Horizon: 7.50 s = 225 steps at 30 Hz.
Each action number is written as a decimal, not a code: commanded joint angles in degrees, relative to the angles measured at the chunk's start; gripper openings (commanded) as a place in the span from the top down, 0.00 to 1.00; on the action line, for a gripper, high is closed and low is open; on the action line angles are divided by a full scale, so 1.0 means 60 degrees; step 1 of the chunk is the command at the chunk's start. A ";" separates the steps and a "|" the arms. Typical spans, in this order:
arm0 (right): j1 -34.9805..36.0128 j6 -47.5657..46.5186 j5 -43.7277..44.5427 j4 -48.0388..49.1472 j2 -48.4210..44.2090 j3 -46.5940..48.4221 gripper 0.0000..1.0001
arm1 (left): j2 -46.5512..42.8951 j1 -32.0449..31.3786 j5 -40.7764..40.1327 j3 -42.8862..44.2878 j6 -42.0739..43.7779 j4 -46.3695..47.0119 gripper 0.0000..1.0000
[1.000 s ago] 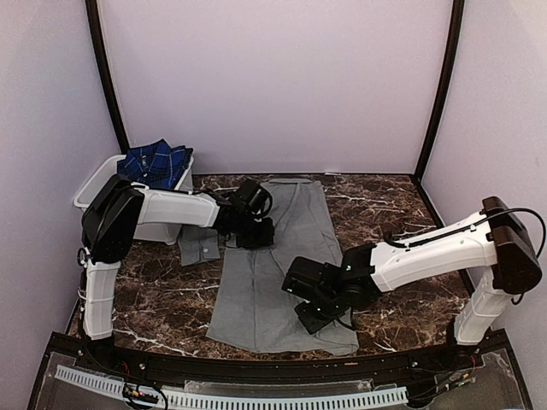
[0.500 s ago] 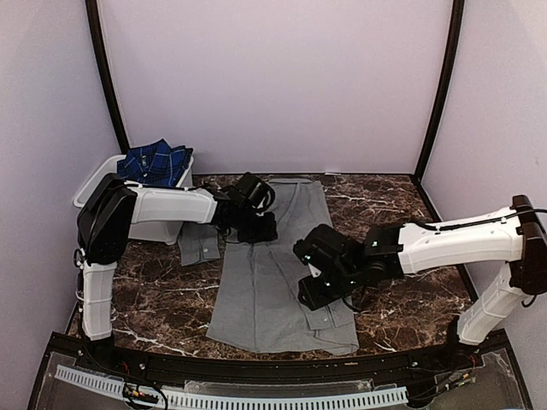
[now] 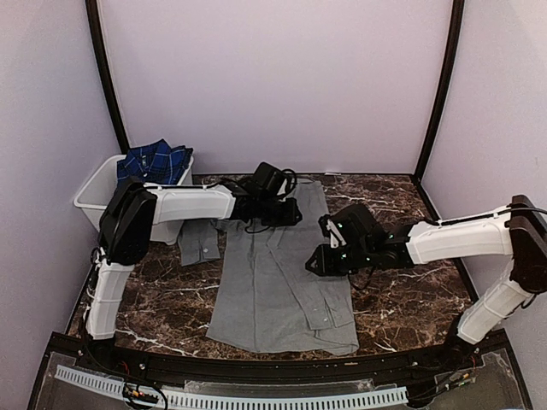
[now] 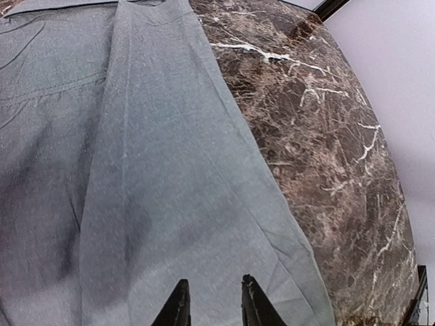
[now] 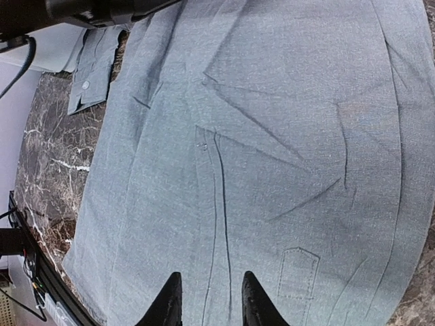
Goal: Fold and stack the long sleeve shirts
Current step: Adjust the 1/3-folded shirt at the center of the board, then move the 1/3-folded shirt to the center of the board, then pick up the sleeve from the center of the board.
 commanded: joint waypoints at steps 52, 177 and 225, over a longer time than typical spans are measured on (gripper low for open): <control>-0.0623 0.0868 -0.1741 0.2286 0.0128 -0.2928 0.75 | 0.5453 0.1623 0.2392 0.6937 -0.1215 0.2864 0.51; -0.4601 -0.1926 -0.3781 0.0704 0.3017 0.5418 0.51 | -0.3678 0.2583 -0.2723 -0.6989 -0.0615 -0.0544 0.35; -0.4232 -0.2287 -0.3194 0.0355 0.1830 0.4069 0.51 | -0.3650 0.1932 -0.2715 -0.4575 0.0627 -0.2233 0.26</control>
